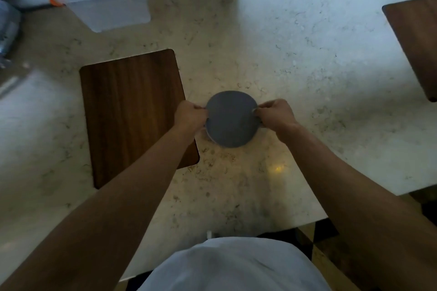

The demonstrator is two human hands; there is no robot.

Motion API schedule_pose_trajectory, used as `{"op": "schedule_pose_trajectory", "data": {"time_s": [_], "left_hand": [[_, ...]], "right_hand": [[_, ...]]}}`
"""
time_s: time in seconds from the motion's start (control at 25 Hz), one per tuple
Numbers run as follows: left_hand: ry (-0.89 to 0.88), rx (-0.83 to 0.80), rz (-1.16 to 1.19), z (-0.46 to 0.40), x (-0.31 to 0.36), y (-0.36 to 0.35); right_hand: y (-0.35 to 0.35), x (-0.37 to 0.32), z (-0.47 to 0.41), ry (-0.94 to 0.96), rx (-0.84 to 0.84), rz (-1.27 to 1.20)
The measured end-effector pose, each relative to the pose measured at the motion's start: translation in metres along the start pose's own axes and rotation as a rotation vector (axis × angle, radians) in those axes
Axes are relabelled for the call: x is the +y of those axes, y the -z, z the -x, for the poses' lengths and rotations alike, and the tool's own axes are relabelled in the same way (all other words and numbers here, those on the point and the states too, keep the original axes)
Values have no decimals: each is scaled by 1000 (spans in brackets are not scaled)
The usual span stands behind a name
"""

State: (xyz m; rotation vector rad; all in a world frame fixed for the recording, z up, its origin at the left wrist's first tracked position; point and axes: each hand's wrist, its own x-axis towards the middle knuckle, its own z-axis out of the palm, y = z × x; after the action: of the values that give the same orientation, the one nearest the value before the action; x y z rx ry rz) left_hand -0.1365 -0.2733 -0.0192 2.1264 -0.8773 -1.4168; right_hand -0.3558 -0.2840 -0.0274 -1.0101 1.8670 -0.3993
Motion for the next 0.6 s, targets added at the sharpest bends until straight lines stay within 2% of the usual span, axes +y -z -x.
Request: {"op": "schedule_pose_trajectory", "data": {"time_s": [0.28,0.6], "left_hand": [[-3,108,53,15,0,82],[-74,135,275,23,22,195]], "right_hand": [[-45,-69,29,134,-81,-51],[-96,-175,52,306,-194,-84]]}}
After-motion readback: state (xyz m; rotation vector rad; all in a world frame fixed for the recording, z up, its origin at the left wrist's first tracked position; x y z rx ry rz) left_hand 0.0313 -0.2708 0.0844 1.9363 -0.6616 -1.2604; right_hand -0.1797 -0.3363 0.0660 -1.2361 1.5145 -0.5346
